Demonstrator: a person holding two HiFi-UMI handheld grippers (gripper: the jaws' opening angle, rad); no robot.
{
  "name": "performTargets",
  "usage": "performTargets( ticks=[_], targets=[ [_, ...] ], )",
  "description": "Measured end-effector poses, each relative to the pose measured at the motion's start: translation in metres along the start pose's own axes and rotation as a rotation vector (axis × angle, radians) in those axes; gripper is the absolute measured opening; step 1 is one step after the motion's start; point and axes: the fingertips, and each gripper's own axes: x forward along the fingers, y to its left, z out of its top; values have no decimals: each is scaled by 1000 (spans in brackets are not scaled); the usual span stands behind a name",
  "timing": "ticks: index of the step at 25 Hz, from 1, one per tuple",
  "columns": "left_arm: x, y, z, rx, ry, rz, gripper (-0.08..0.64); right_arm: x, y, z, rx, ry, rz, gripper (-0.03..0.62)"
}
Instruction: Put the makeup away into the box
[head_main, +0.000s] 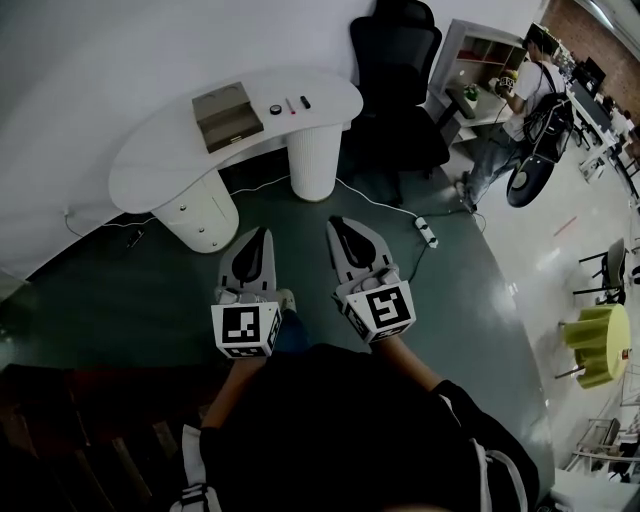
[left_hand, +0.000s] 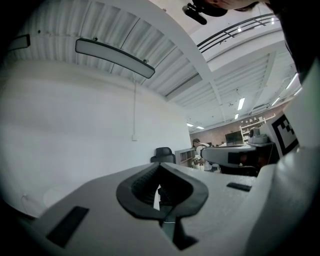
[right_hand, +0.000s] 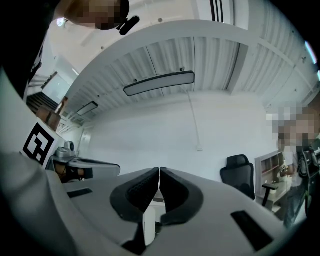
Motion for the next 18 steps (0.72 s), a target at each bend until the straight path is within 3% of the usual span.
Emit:
performTargets(
  ticks=[5, 12, 18],
  targets=[
    [53, 36, -13, -17, -1, -19, 3, 59, -15, -22, 6, 37, 19, 28],
    [136, 104, -30, -9, 24, -26, 3, 165, -47, -52, 40, 88, -26, 75],
    [207, 157, -52, -46, 44, -61, 3, 249, -73, -81, 53, 108, -57, 100]
  ],
)
